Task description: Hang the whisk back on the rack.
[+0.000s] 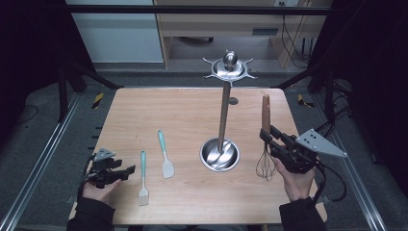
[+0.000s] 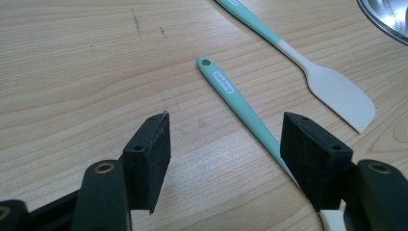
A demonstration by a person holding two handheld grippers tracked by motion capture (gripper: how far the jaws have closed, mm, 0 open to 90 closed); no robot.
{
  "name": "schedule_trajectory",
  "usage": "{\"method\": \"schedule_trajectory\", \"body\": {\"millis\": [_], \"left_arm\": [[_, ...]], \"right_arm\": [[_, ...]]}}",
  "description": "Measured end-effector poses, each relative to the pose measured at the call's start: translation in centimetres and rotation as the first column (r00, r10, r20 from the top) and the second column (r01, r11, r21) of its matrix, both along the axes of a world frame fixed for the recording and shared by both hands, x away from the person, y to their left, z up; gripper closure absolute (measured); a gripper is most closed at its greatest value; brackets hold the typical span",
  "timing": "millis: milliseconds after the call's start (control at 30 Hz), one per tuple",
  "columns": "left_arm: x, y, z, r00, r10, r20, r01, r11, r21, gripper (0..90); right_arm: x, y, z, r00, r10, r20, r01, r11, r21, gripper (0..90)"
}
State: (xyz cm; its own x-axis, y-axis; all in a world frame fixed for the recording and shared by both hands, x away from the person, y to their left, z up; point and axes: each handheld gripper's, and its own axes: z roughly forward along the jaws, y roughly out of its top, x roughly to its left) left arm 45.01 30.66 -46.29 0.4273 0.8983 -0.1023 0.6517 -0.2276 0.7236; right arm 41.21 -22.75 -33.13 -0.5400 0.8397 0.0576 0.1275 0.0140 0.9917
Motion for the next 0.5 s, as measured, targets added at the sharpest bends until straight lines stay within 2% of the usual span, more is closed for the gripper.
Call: {"method": "schedule_trajectory", "body": {"millis": [200,500], "left_arm": [[0.0,0.0,0.0,1.0000,-0.001,0.002,0.001,1.0000,0.001,34.8],[0.0,0.0,0.0,1.0000,0.003,0.002,-0.003,1.0000,0.001,34.8]], "right_arm": [[0.1,0.4,1.2,0.9990,0.015,0.041,-0.015,1.000,0.002,69.1],[0.8,0.8,2.2,0.9966,0.030,0.077,-0.032,0.999,0.021,69.1]]}}
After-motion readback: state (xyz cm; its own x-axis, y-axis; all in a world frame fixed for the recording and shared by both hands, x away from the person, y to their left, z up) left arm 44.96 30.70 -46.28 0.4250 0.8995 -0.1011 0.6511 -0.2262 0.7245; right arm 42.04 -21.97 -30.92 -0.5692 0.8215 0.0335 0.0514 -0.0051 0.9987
